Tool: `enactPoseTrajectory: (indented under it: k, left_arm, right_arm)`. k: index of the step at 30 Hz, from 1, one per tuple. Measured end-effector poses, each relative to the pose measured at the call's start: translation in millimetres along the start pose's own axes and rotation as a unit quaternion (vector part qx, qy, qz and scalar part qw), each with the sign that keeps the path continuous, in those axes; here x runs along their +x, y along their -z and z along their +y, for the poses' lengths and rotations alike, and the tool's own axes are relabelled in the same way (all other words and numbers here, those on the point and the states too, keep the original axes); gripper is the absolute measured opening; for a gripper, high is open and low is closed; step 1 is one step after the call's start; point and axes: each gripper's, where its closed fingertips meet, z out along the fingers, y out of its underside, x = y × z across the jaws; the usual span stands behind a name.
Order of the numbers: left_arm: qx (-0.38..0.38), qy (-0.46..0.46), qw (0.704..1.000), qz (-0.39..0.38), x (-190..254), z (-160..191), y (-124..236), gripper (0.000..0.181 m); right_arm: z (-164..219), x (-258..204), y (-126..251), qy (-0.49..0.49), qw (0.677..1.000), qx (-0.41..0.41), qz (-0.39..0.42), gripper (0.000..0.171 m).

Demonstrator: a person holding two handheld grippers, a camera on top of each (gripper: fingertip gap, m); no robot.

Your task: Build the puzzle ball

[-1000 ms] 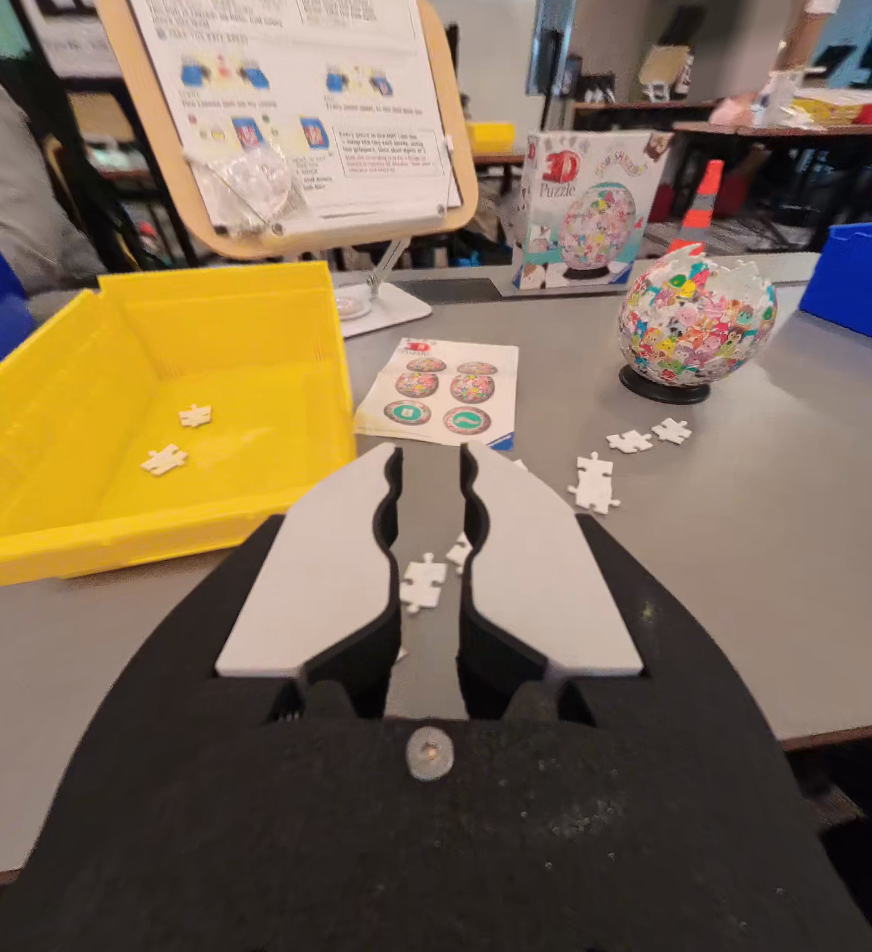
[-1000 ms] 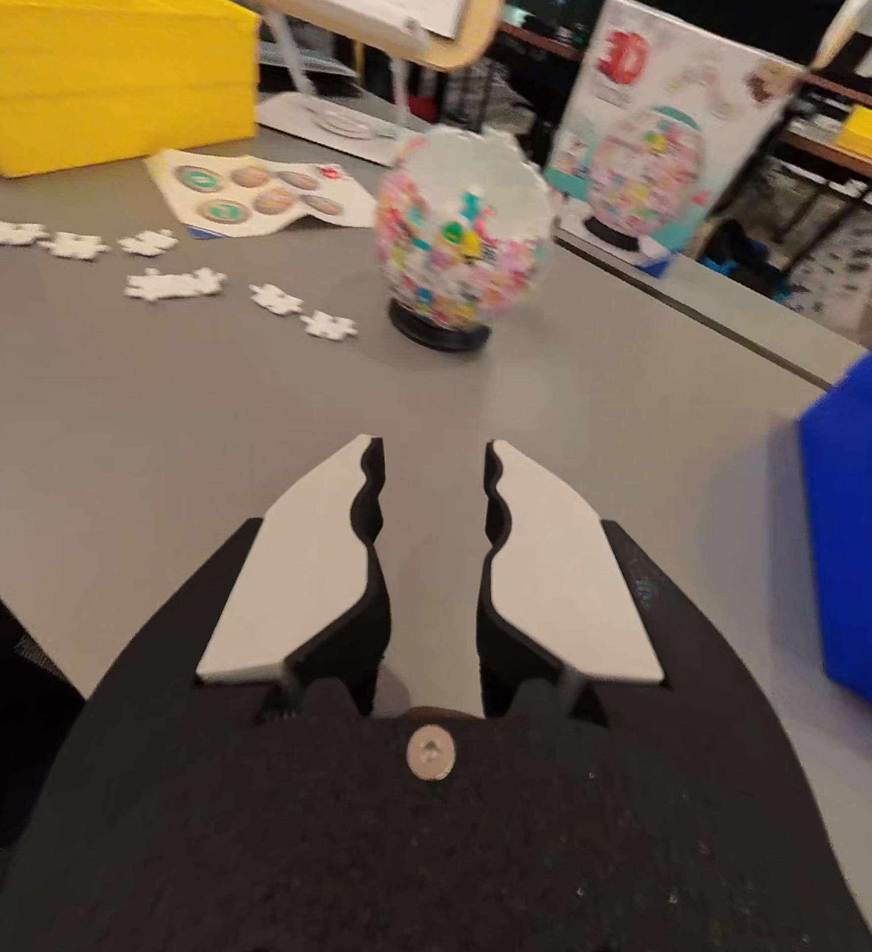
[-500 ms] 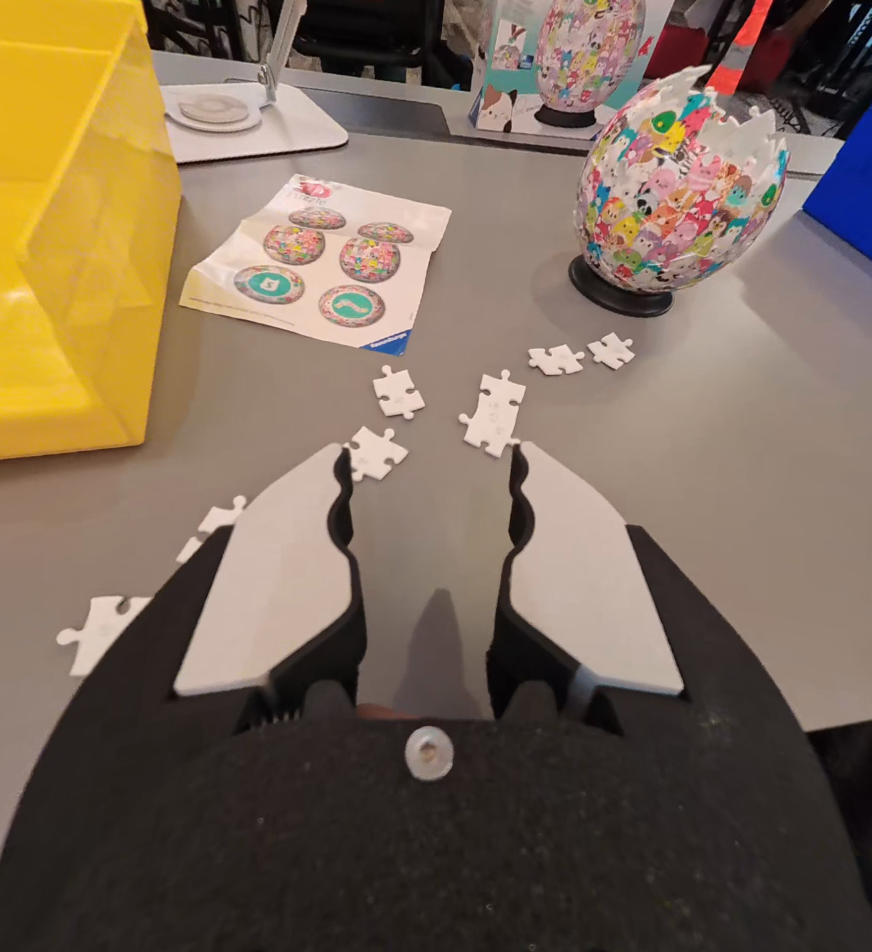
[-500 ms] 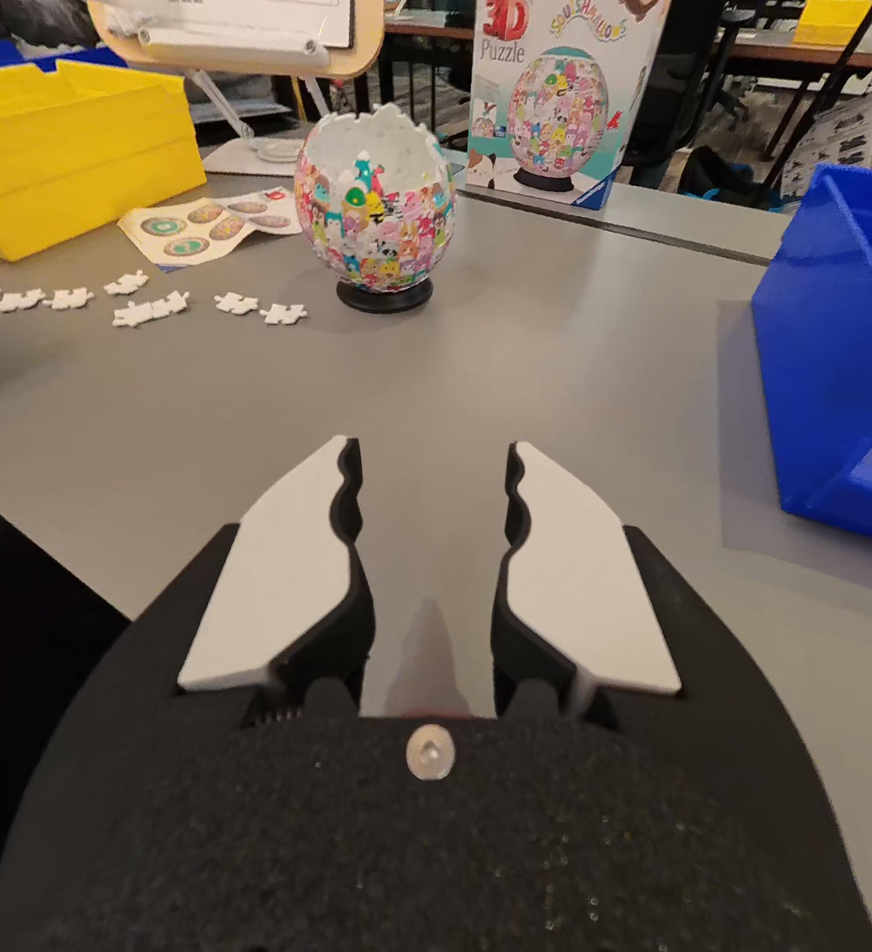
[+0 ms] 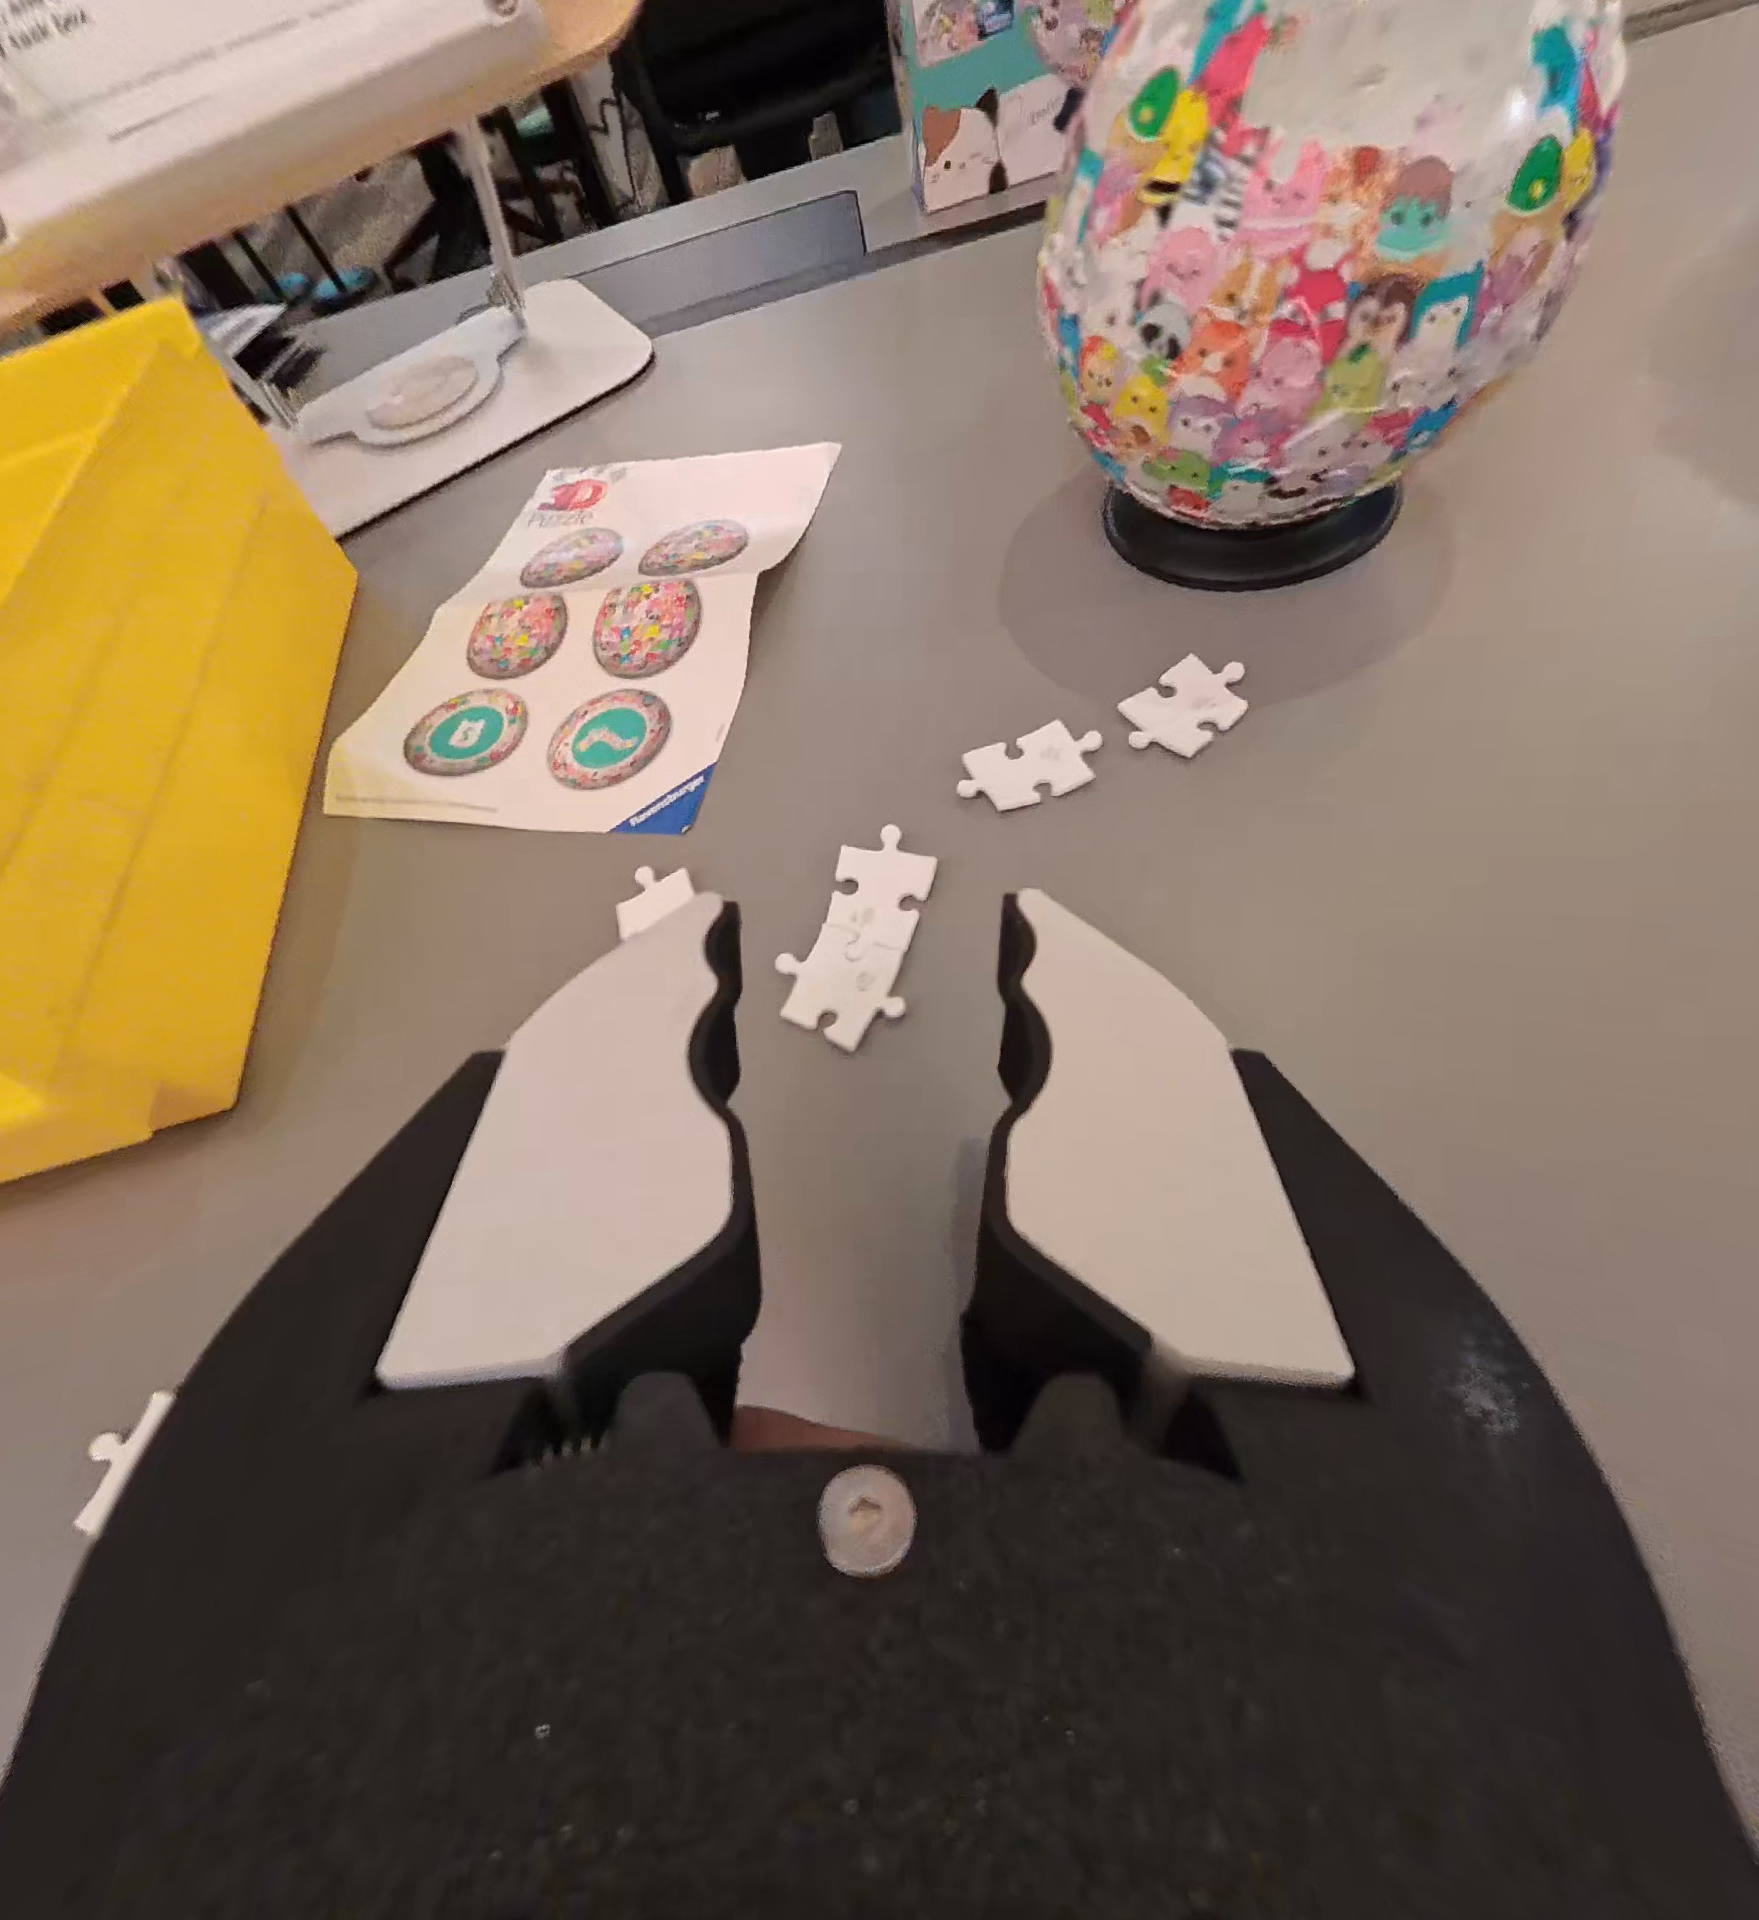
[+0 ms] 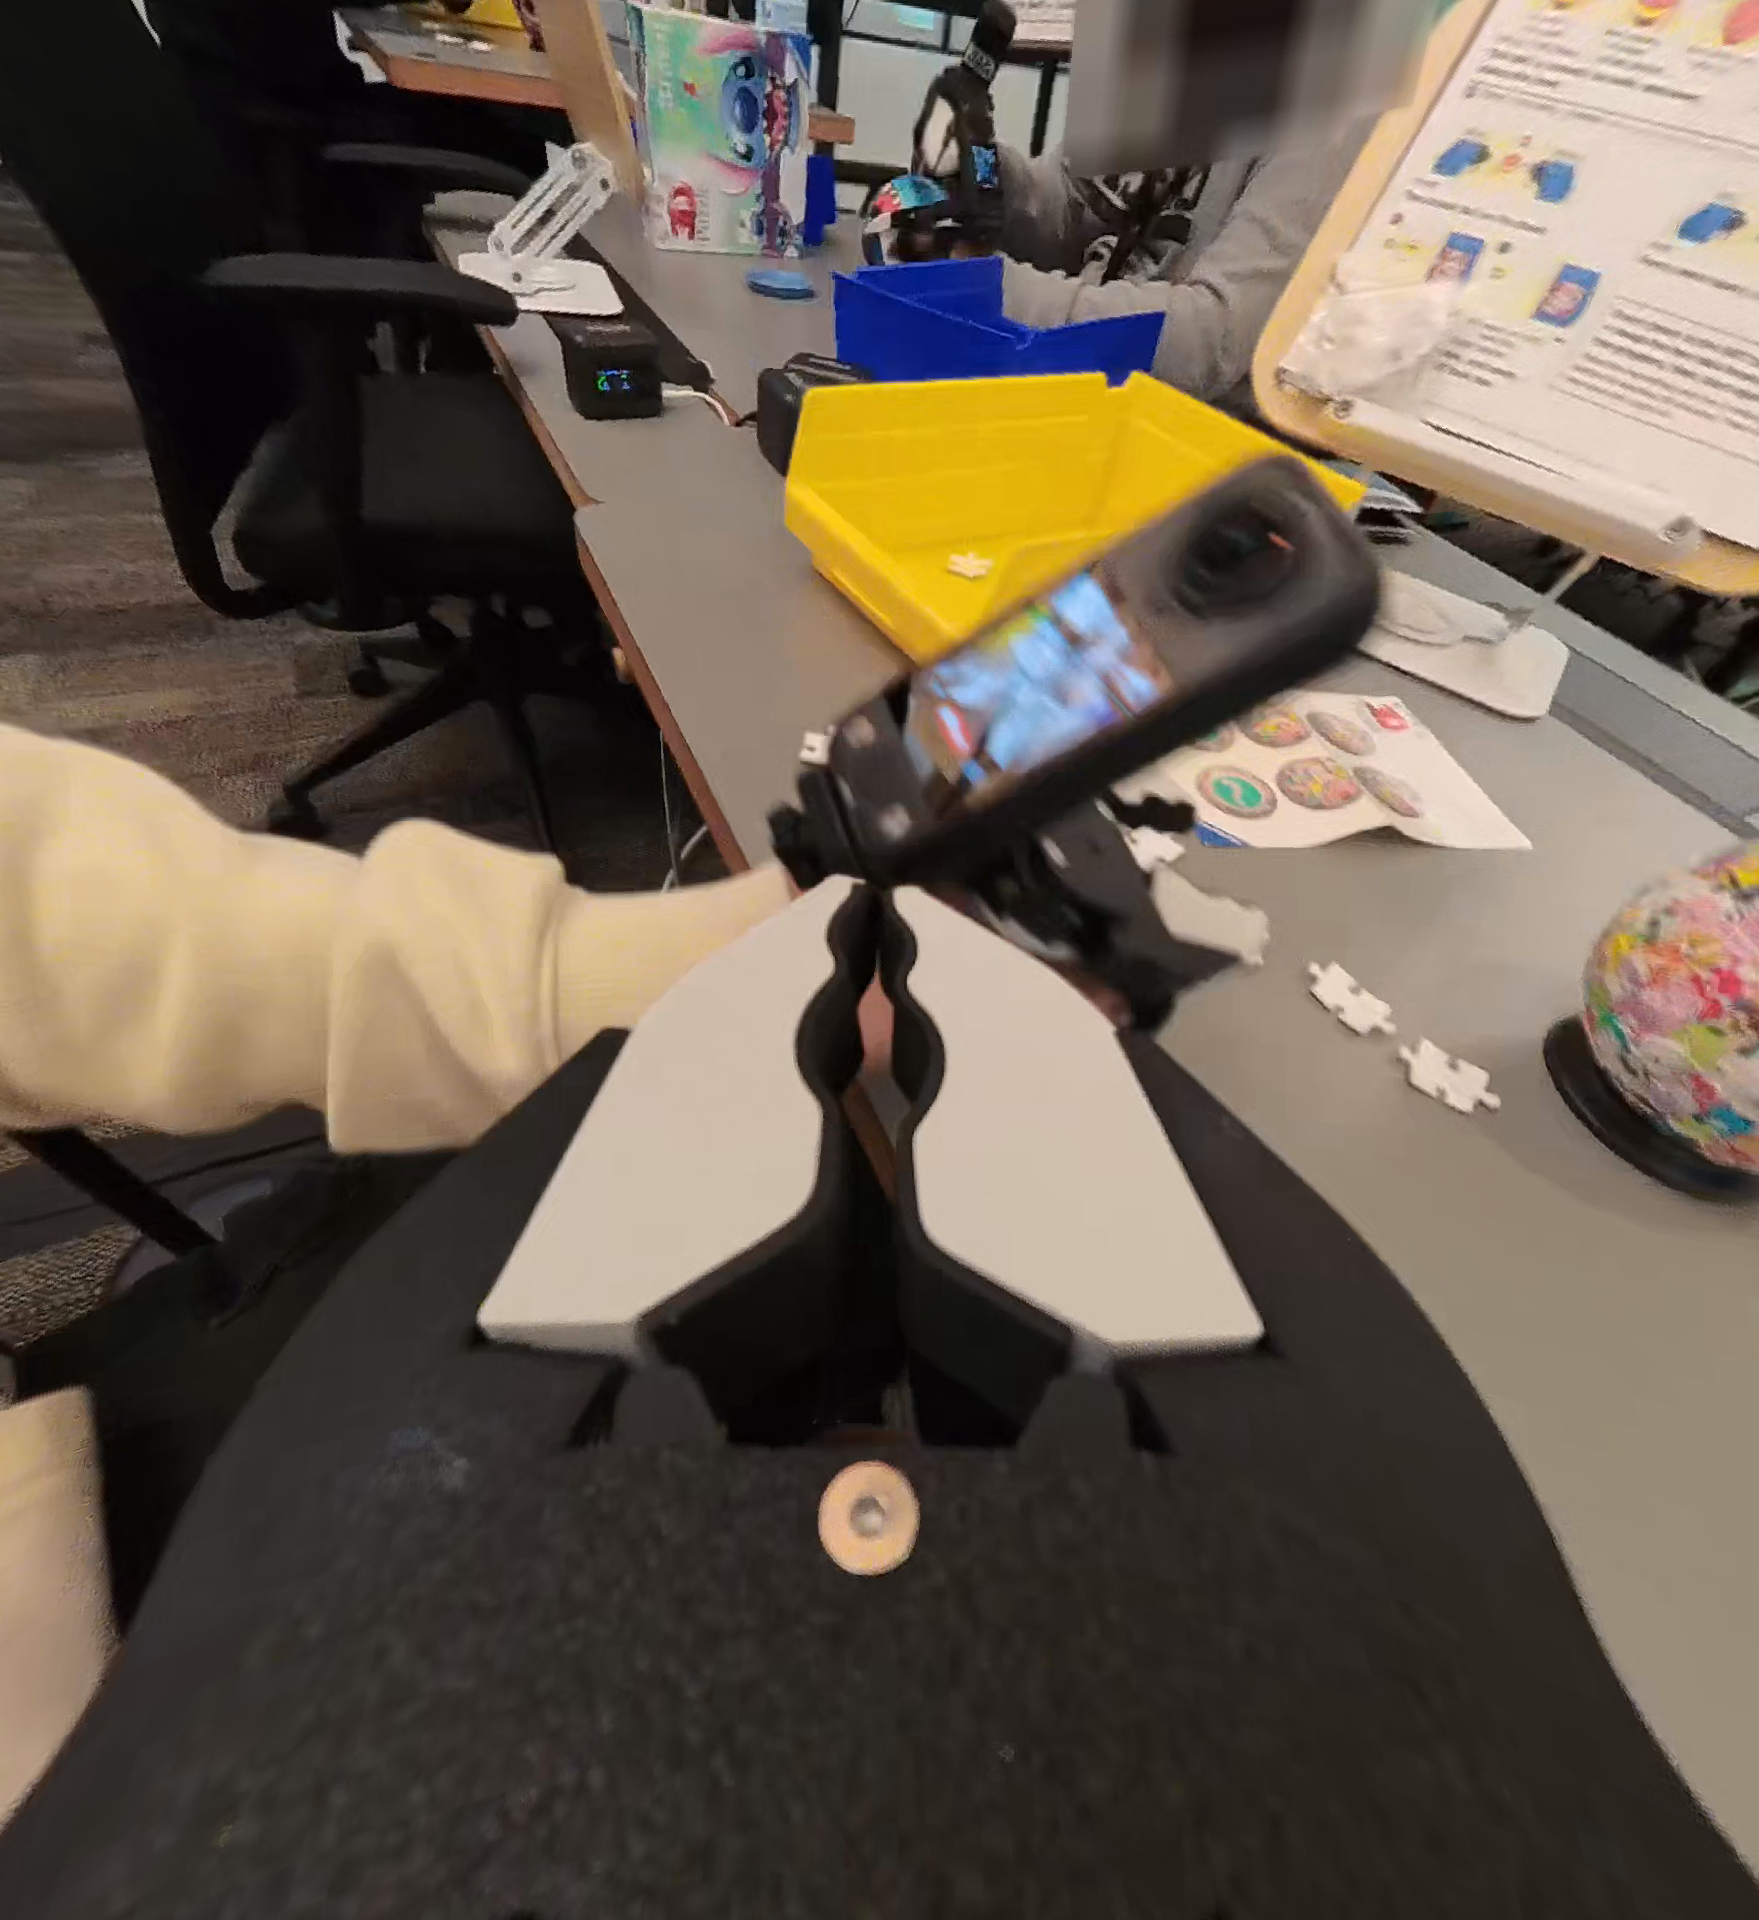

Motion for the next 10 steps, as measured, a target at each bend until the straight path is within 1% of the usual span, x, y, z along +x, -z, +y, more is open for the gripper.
enactPoseTrajectory:
  k: [3, 5, 7, 10]
  left_arm:
    - [-0.001, -0.039, 0.999, -0.019, 7, -2, 1, 0.047]
    - [0.003, -0.051, 0.998, -0.022, 9, -4, 2, 0.047]
    - [0.004, -0.044, 0.999, -0.017, 10, -6, 3, 0.047]
    - [0.002, -0.04, 0.999, -0.012, 9, -7, 3, 0.047]
  right_arm:
    - [-12, -8, -17, 0.014, 1.0, 0.01, 0.004, 0.0]
    - [-10, -9, -23, 0.02, 1.0, -0.01, 0.005, 0.0]
    - [-7, -5, -26, 0.023, 0.999, -0.022, 0.017, 0.0]
    - [-2, -2, -27, 0.018, 0.999, -0.029, 0.014, 0.0]
